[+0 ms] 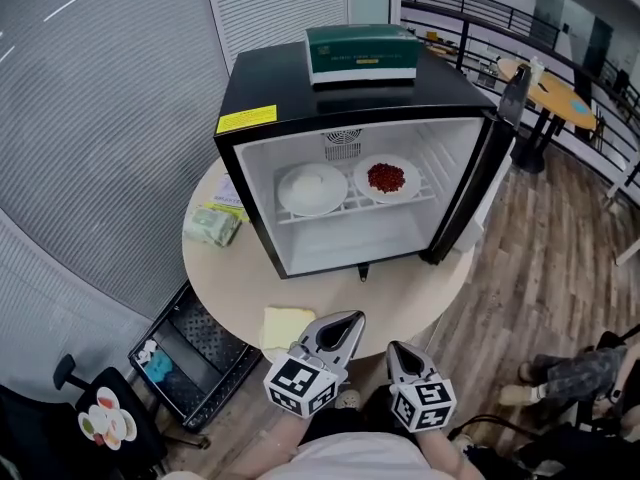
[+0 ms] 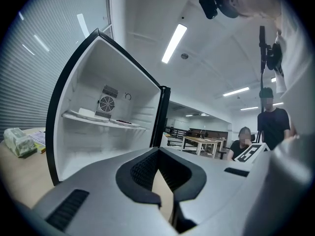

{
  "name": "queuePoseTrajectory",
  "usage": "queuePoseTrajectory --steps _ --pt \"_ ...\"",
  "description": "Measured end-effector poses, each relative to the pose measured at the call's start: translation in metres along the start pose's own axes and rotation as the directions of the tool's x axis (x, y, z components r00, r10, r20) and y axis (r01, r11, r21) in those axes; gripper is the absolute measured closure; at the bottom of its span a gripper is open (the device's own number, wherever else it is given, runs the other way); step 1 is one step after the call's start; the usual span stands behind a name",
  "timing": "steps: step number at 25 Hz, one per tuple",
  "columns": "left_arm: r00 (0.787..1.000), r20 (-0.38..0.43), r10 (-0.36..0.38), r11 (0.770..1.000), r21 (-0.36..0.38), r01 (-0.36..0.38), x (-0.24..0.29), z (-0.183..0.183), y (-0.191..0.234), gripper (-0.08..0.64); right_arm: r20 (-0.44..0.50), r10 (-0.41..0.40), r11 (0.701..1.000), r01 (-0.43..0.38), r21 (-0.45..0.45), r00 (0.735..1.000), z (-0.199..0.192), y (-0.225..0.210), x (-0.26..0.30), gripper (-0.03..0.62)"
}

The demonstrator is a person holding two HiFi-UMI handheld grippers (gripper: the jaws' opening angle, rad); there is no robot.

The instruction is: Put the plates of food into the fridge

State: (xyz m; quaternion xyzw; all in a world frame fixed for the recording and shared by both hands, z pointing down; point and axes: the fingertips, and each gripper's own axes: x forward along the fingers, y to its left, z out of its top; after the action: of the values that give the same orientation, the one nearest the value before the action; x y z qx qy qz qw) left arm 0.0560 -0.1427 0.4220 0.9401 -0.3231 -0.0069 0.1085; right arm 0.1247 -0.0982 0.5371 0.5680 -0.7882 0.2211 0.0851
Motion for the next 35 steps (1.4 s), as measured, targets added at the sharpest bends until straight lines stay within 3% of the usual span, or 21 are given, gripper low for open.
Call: queuePoseTrajectory --steps 8,13,16,19,23,26,30,32,35 --pt "0.999 -0.024 0.044 0.999 -0.032 -0.045 -0.009 -0.006 0.010 0.555 0.034 0.061 0.997 -0.062 0.041 0.998 0.010 0.009 0.003 0.584" --pt "0.989 -0.023 0.148 0.987 -0.061 -0.149 -0.035 -0.012 0.036 0.555 -0.041 0.140 0.985 -0.135 0.108 0.989 -0.005 0.023 0.014 0.584" --pt "0.969 -0.017 0.247 0.966 -0.073 -0.247 -0.064 -0.018 0.059 0.555 -0.078 0.223 0.963 -0.207 0.174 0.972 -0.018 0.041 0.026 0.584" --pt "0.932 -0.012 0.362 0.927 -0.100 -0.362 -0.105 -0.027 0.085 0.555 -0.073 0.305 0.928 -0.279 0.248 0.949 -0.022 0.064 0.038 0.583" --pt "0.874 -0.036 0.484 0.863 -0.145 -0.484 -0.155 -0.046 0.109 0.555 -0.129 0.398 0.867 -0.326 0.377 0.908 -0.041 0.094 0.054 0.575" --pt "0.840 -0.054 0.539 0.825 -0.169 -0.540 -0.180 -0.057 0.118 0.555 -0.168 0.467 0.798 -0.331 0.504 0.868 -0.056 0.112 0.060 0.492" --pt "0.821 -0.067 0.568 0.801 -0.186 -0.569 -0.196 -0.067 0.120 0.555 -0.199 0.552 0.663 -0.281 0.694 0.810 -0.079 0.137 0.066 0.446" --pt "0.814 -0.067 0.576 0.793 -0.192 -0.577 -0.202 -0.071 0.118 0.555 -0.213 0.571 0.599 -0.225 0.769 0.793 -0.094 0.146 0.070 0.445" --pt "0.808 -0.068 0.585 0.784 -0.208 -0.585 -0.210 -0.078 0.113 0.555 -0.220 0.580 0.539 -0.167 0.825 0.784 -0.113 0.154 0.078 0.443"
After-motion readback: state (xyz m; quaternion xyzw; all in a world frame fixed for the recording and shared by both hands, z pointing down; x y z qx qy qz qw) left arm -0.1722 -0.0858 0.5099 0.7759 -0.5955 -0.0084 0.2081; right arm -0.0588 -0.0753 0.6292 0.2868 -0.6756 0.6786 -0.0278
